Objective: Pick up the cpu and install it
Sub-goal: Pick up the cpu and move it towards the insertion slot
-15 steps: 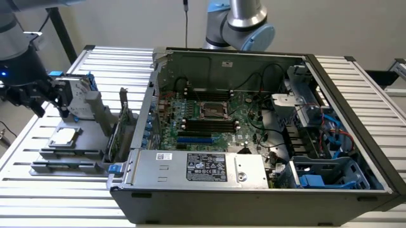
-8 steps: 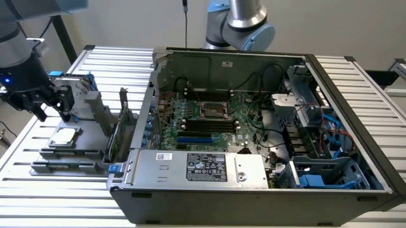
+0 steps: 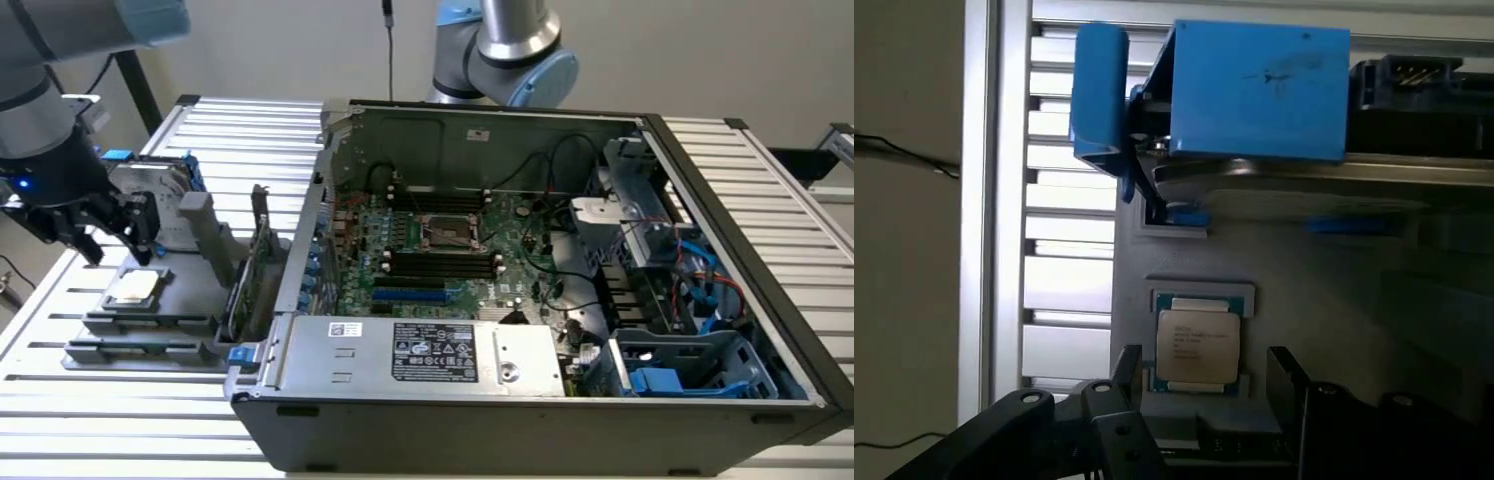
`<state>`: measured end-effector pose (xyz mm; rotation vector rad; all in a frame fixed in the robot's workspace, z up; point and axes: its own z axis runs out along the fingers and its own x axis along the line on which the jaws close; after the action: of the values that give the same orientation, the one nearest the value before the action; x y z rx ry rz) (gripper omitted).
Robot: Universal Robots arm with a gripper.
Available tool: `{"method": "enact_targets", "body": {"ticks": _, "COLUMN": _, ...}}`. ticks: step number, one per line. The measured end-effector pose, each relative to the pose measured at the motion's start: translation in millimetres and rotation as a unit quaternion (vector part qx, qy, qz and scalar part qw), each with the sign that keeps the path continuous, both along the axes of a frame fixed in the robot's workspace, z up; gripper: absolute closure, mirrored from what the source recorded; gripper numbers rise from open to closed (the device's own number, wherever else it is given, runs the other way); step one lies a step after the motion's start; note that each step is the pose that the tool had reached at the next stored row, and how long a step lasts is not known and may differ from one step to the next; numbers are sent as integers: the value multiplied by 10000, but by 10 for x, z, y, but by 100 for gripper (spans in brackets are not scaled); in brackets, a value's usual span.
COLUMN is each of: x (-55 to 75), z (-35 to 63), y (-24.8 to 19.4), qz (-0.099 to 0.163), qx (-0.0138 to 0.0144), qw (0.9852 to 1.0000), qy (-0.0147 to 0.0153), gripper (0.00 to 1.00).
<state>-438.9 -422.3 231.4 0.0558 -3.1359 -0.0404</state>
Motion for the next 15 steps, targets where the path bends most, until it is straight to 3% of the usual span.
{"method": "enact_targets", "body": {"ticks": 15, "x": -3, "z": -250, "y": -35, "qz": -299, "qx": 4, "qw": 9996, "qy": 7, "gripper": 38}}
